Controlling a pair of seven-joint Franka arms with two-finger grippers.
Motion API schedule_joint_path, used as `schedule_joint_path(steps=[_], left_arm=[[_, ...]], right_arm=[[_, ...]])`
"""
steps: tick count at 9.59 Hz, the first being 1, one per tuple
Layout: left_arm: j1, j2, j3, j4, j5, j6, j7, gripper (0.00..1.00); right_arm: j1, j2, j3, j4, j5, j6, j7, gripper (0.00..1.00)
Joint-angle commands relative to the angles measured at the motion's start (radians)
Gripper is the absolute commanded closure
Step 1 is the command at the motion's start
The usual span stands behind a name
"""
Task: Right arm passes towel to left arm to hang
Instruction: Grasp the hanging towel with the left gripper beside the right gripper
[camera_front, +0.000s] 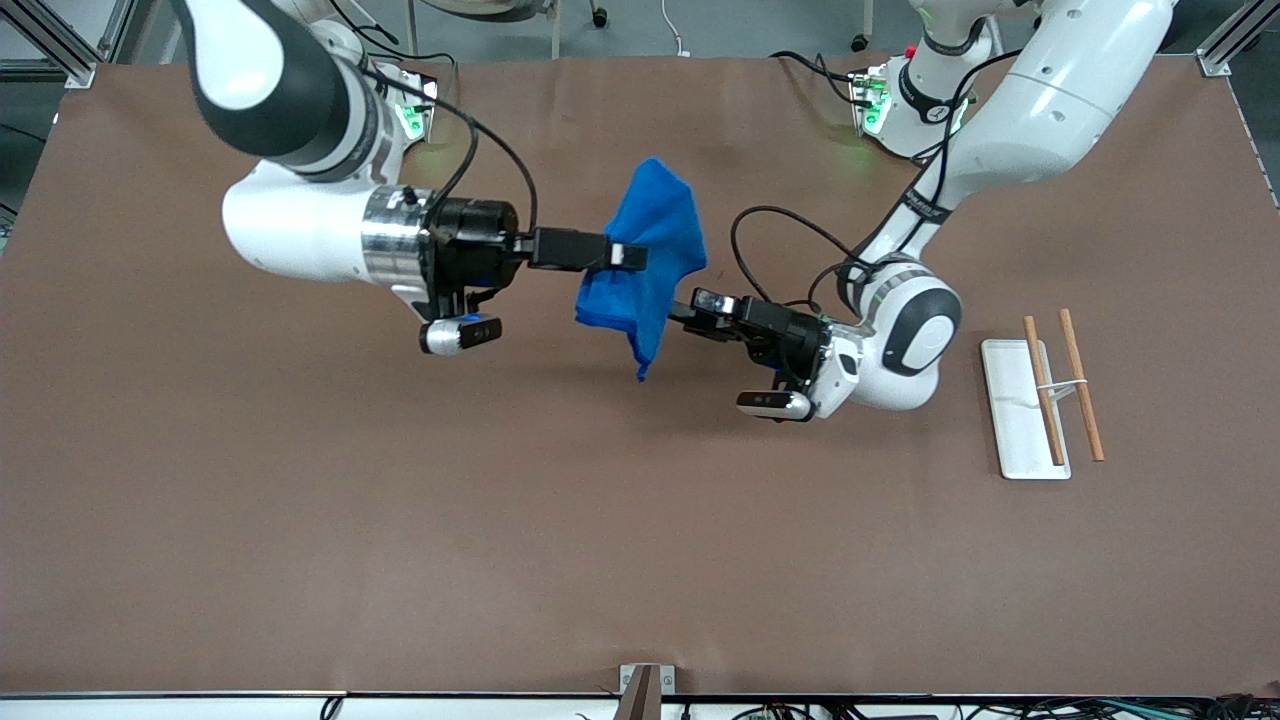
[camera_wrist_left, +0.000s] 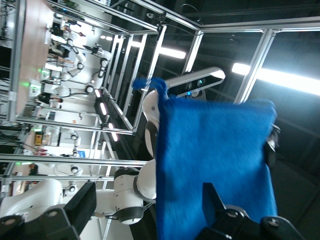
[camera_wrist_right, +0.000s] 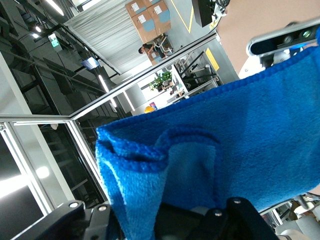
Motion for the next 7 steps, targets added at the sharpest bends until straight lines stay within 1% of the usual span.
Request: schedule_joint_path(steps=[1, 2, 3, 4, 5, 6, 7], left_arm=[[0.018, 0.027, 0.002, 0.011, -0.019, -0.079, -0.014, 0.07], [0.024, 0.024, 0.002, 0.011, -0.022, -0.090, -0.038, 0.07], [0.027, 0.022, 0.002, 0.011, -0.022, -0.092, -0.042, 0.10], [0.027, 0.019, 0.002, 0.010, -0.022, -0.101, -0.029, 0.29], [0.033, 0.019, 0.004, 0.008, -0.020, -0.123, -0.031, 0.60], [0.045, 0.021, 0.004, 0.007, -0.013, -0.135, -0.034, 0.78], [0.050, 0.019, 0.004, 0.007, -0.013, -0.135, -0.040, 0.90]], right_arm=[[0.039, -0.006, -0.008, 0.002, 0.025, 0.037, 0.016, 1.00], [0.042, -0.008, -0.008, 0.002, 0.025, 0.038, 0.017, 1.00], [0.047, -0.008, -0.008, 0.000, 0.025, 0.043, 0.017, 1.00], [0.059, -0.008, -0.006, 0.000, 0.025, 0.066, 0.022, 1.00], [0.065, -0.007, -0.006, 0.000, 0.023, 0.074, 0.022, 1.00], [0.067, -0.006, -0.008, -0.001, 0.023, 0.075, 0.021, 1.00], [0.071, -0.005, -0.008, -0.001, 0.023, 0.075, 0.021, 1.00]])
